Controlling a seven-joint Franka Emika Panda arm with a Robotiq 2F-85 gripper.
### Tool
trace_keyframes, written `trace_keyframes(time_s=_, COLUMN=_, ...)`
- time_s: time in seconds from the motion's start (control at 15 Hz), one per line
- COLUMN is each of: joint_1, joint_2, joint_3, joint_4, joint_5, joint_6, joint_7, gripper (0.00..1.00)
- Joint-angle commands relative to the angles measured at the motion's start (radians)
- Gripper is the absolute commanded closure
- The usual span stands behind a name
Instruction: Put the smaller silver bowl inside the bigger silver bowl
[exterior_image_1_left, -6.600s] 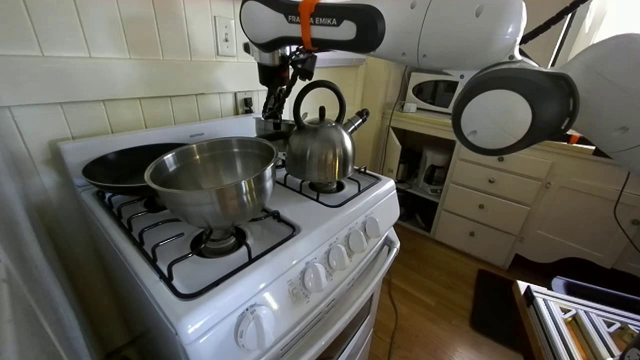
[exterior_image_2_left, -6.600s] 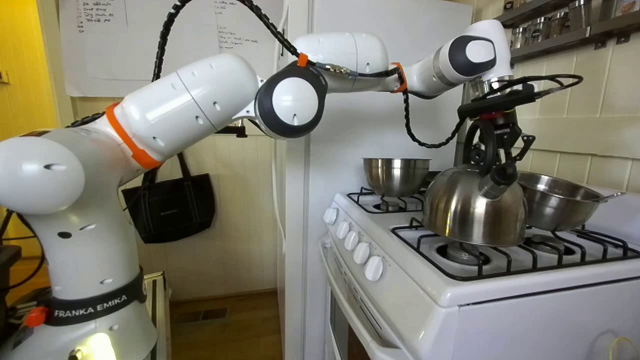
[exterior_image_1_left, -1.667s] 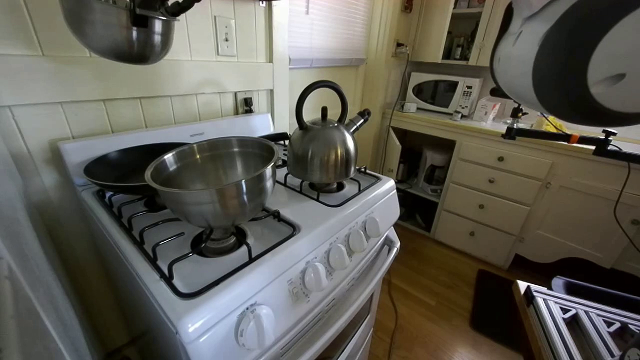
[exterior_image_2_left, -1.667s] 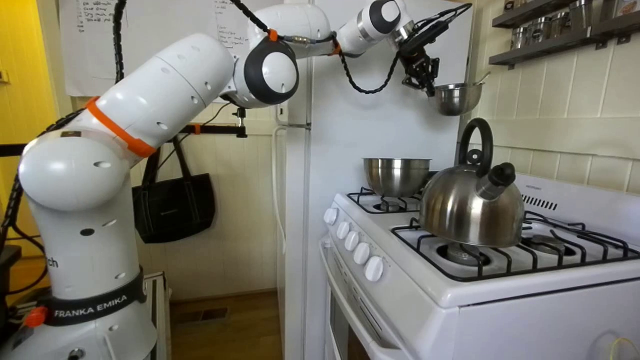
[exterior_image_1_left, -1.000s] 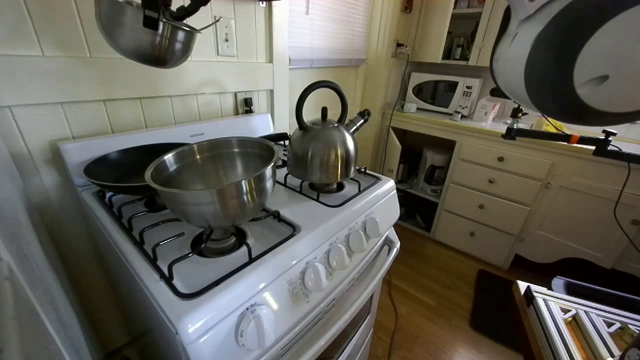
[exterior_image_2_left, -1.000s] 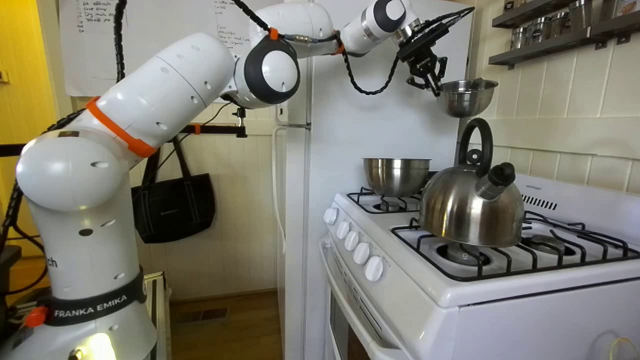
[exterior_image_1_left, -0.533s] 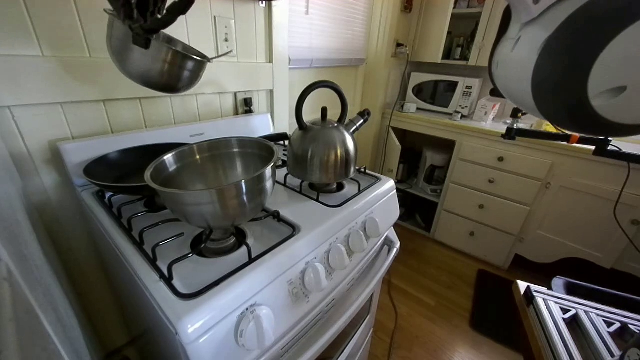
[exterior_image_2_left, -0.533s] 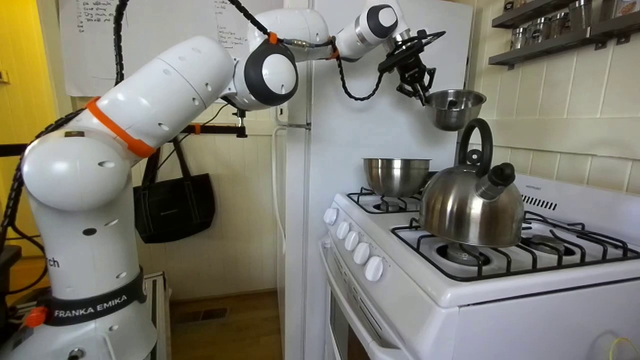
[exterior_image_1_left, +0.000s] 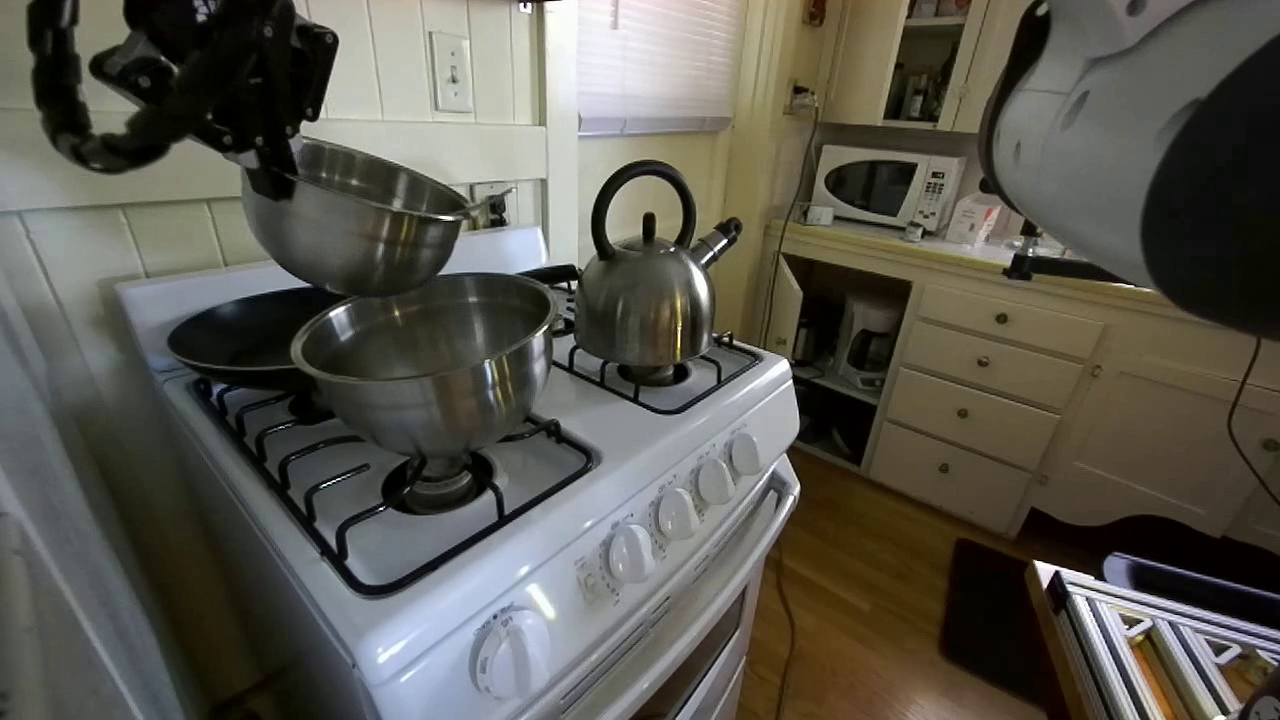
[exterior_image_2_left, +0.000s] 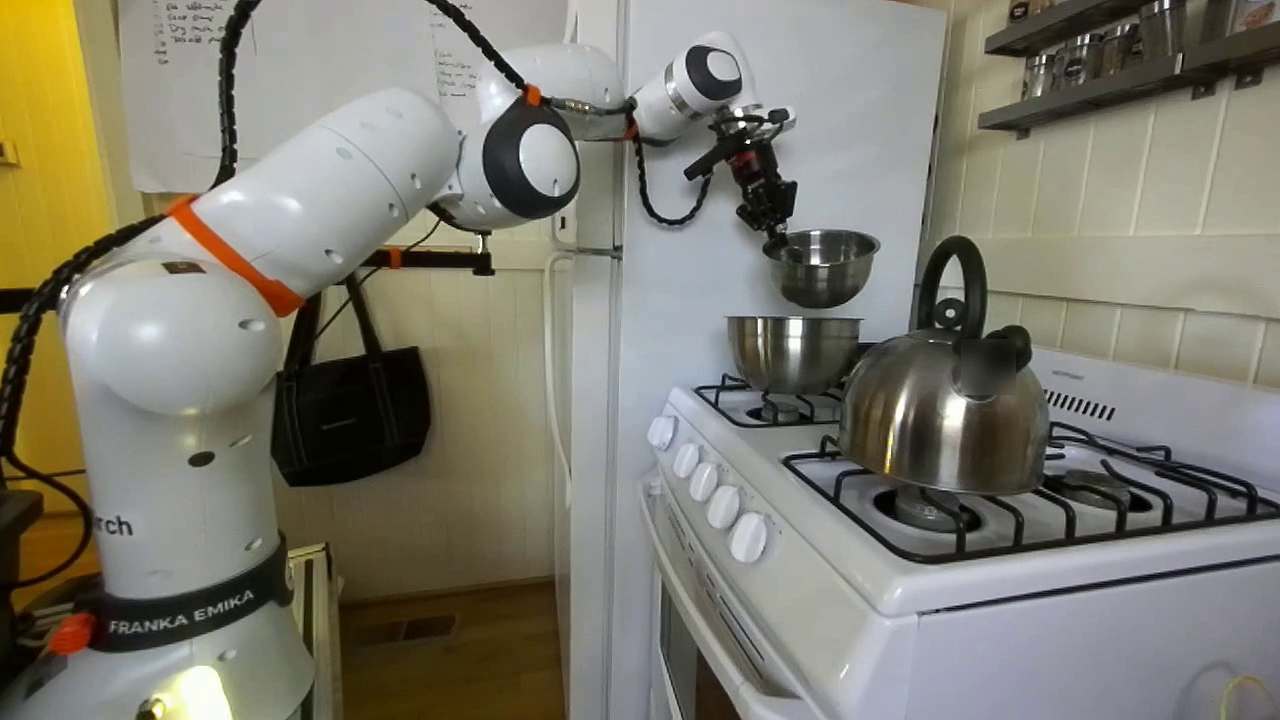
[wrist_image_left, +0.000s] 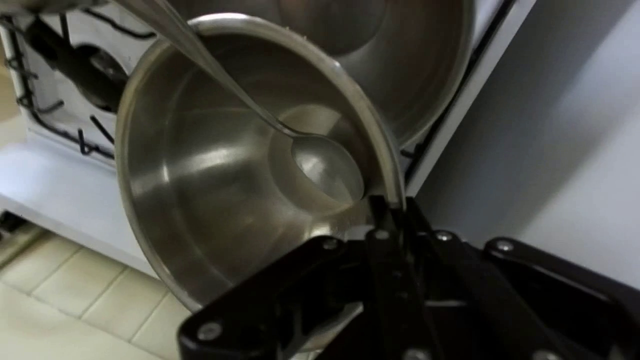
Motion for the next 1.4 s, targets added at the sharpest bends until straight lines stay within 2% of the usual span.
trace_keyframes(time_s=0.0, joint_1=0.023, joint_2=-0.056, joint_3=-0.011, joint_4=-0.01, joint_5=0.002, joint_6=-0.156, joint_7=0.174, gripper=0.98)
trace_keyframes(time_s=0.27, joint_1=0.007, joint_2=-0.099, joint_3=0.008, joint_4=-0.002, joint_5=0.037, joint_6=-0.282, joint_7=0.283, gripper=0.98)
trace_keyframes(time_s=0.4, joint_1=-0.004, joint_2=-0.111, joint_3=-0.004, joint_4=-0.004, joint_5=0.017, joint_6=-0.322, joint_7=0.277, gripper=0.98)
trace_keyframes(time_s=0.47, joint_1=-0.012, joint_2=-0.107, joint_3=-0.015, joint_4=0.001, joint_5=-0.012, joint_6=-0.296, joint_7=0.216, gripper=0.98)
trace_keyframes(time_s=0.53, joint_1=-0.002, joint_2=-0.097, joint_3=0.001, joint_4=0.001, joint_5=0.008, joint_6=-0.286, joint_7=0.253, gripper=0.98)
trace_keyframes(time_s=0.6, joint_1=-0.007, joint_2=-0.099, joint_3=0.0, joint_4=0.001, joint_5=0.007, joint_6=-0.286, joint_7=0.249, gripper=0.91)
trace_keyframes(time_s=0.67, joint_1=-0.01, joint_2=-0.097, joint_3=0.0, joint_4=0.0, joint_5=0.008, joint_6=-0.286, joint_7=0.249, gripper=0.91)
trace_keyframes(time_s=0.73, joint_1=-0.011, joint_2=-0.095, joint_3=0.0, joint_4=0.0, joint_5=0.008, joint_6=-0.286, joint_7=0.249, gripper=0.98)
trace_keyframes(time_s=0.87, joint_1=-0.026, joint_2=-0.07, joint_3=0.008, joint_4=-0.002, joint_5=0.009, joint_6=-0.219, joint_7=0.199, gripper=0.98)
trace_keyframes(time_s=1.33, joint_1=-0.075, joint_2=-0.001, joint_3=0.025, joint_4=0.013, joint_5=0.036, joint_6=-0.141, joint_7=0.082, gripper=0.98)
